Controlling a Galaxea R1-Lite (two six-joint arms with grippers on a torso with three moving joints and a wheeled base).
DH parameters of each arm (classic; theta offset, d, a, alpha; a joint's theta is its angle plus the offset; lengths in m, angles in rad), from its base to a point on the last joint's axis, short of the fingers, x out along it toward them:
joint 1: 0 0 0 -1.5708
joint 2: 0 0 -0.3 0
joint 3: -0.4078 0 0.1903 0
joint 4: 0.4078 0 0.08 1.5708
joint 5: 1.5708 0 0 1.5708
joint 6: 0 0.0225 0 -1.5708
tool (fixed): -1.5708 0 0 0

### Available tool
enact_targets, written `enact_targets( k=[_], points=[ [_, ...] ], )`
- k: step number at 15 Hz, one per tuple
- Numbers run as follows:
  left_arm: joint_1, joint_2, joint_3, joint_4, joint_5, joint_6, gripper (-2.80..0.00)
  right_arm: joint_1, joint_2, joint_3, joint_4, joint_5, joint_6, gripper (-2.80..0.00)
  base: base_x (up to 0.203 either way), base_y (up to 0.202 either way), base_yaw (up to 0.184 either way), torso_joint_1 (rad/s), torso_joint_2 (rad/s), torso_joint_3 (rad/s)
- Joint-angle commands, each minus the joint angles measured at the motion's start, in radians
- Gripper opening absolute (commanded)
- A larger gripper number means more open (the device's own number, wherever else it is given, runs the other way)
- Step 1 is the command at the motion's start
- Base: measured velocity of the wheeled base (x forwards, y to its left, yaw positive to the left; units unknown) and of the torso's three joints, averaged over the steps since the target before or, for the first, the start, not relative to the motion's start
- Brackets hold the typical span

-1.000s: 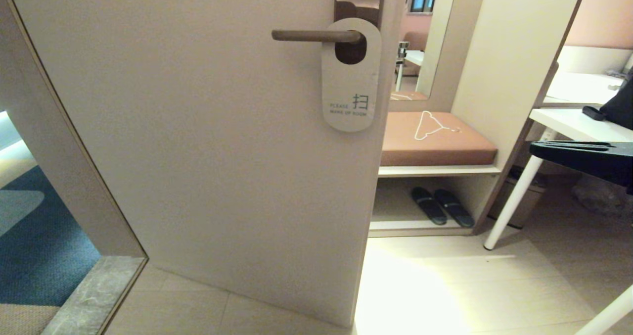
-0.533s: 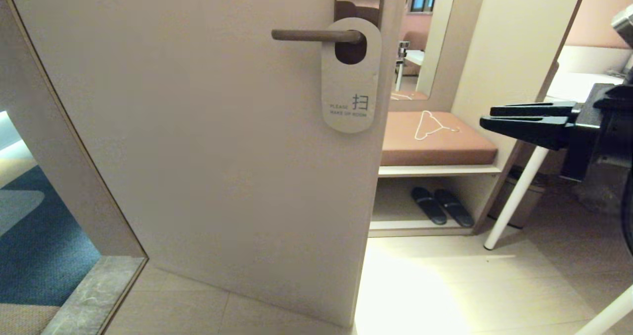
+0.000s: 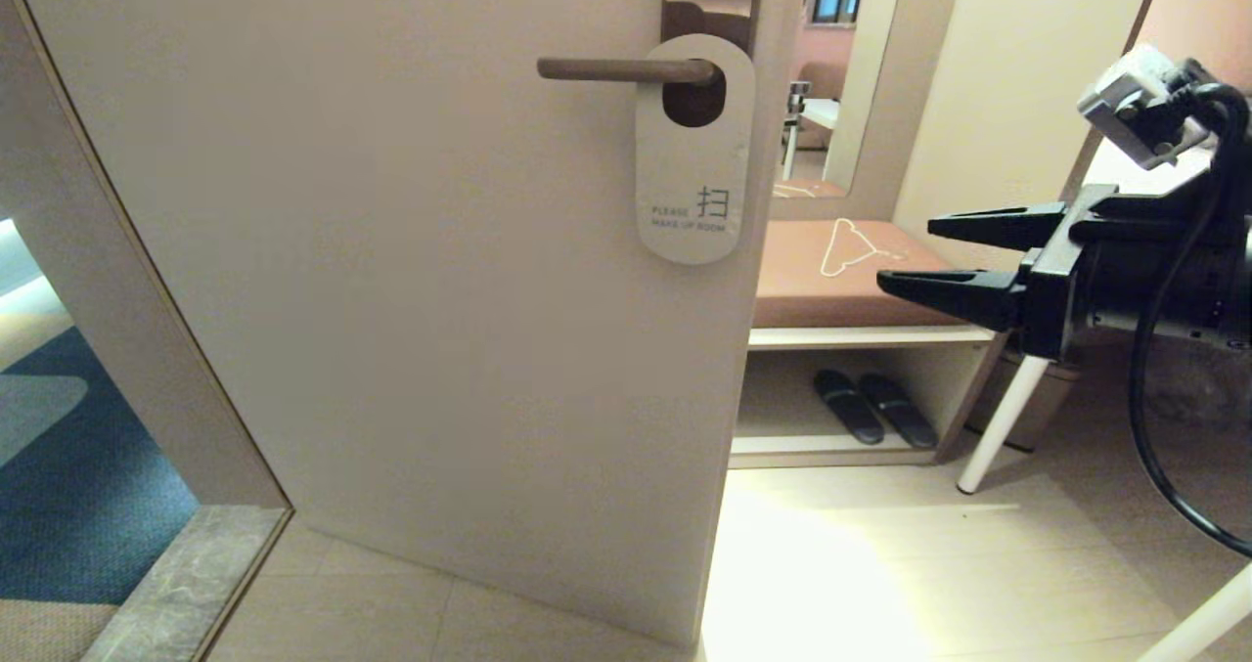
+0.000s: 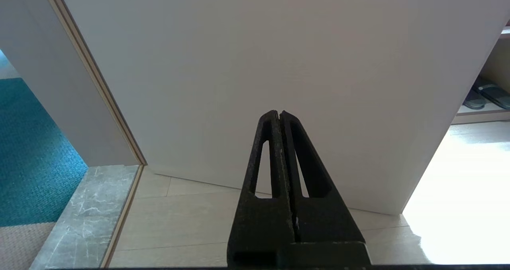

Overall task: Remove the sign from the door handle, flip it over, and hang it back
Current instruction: Take down the sign

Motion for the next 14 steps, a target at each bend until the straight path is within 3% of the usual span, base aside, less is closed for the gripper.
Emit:
enact_targets(
  k=[1,3,8,14],
  points=[
    [0.0,0.001,0.0,0.0,-0.001,0.001,-2.8,0.001,0.039,0.0,-0.037,0.004,-0.003,0.0,0.0,0.0,0.0,0.0,0.0,0.0],
    [0.0,0.001,0.0,0.0,0.0,0.0,-2.8,0.001,0.081,-0.001,-0.111,0.047,-0.003,0.0,0.0,0.0,0.0,0.0,0.0,0.0],
    [0.0,0.001,0.0,0.001,0.001,0.0,-2.8,0.002,0.15,-0.007,-0.193,0.276,-0.013,0.0,0.0,0.0,0.0,0.0,0.0,0.0],
    [0.0,0.001,0.001,0.0,0.001,0.0,-2.8,0.002,0.276,-0.114,-0.232,0.316,-0.022,0.0,0.0,0.0,0.0,0.0,0.0,0.0]
  ],
)
